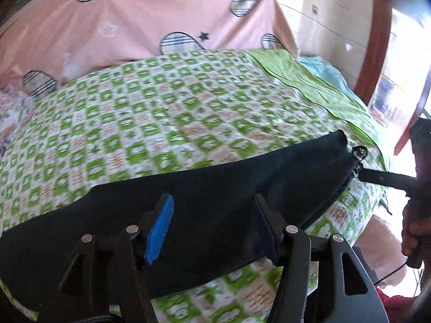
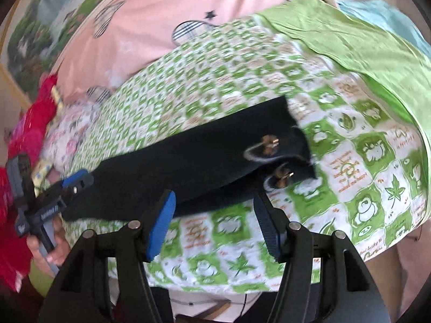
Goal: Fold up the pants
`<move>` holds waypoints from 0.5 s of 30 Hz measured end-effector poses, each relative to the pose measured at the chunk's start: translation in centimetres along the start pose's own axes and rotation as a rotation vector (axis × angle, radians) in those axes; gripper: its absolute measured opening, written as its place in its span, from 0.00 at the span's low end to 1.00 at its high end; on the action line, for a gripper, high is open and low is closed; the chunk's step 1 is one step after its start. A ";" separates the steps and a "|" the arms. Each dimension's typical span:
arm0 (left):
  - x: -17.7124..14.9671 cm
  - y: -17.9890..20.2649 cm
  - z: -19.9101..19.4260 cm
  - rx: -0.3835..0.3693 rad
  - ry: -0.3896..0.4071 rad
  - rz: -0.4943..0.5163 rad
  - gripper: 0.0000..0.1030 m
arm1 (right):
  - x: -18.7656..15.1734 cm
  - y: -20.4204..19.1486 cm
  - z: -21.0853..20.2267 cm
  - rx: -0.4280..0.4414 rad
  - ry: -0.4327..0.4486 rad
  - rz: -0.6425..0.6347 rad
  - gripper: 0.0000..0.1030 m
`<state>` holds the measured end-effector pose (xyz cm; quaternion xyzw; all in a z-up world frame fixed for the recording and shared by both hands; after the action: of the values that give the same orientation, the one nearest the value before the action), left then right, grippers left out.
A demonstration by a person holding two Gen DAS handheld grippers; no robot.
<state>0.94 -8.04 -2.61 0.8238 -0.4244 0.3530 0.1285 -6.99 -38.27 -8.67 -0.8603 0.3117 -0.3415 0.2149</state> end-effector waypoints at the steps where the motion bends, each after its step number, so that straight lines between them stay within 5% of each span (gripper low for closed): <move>1: 0.2 0.3 0.3 -0.008 -0.002 0.006 0.60 | 0.3 0.3 0.3 0.006 0.003 0.026 0.60; 4: 0.7 0.9 0.8 -0.021 -0.012 0.024 0.61 | 1.3 1.1 1.7 0.028 -0.002 0.093 0.57; 5: 0.9 1.2 1.0 -0.030 -0.018 0.033 0.61 | 1.6 1.4 2.2 0.024 -0.002 0.110 0.41; 6: 1.1 1.4 1.2 -0.036 -0.022 0.039 0.61 | 1.7 1.6 2.4 0.025 -0.004 0.122 0.13; 7: 1.3 1.7 1.4 -0.042 -0.026 0.047 0.61 | 1.8 2.0 2.5 0.036 -0.006 0.151 0.05; 12: 3.2 3.1 2.3 -0.097 -0.039 0.112 0.63 | 1.6 2.6 0.0 0.056 0.045 0.147 0.05; 15: 4.9 4.3 3.6 -0.166 -0.060 0.155 0.64 | 1.3 3.2 1.0 0.034 -0.012 0.149 0.09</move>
<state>1.13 -15.48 -2.21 0.7852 -0.5184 0.3007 0.1560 -6.79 -41.32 -10.61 -0.8328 0.3677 -0.3246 0.2564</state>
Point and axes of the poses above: each gripper's, at about its wrist camera, not at the fingertips, and z roughly the way its jaws point, y to its right, x to its top, the point moved 3 cm from there along z, roughly the way its jaws point, and after that the axes turned 12 degrees about z, right-handed, at the moved point
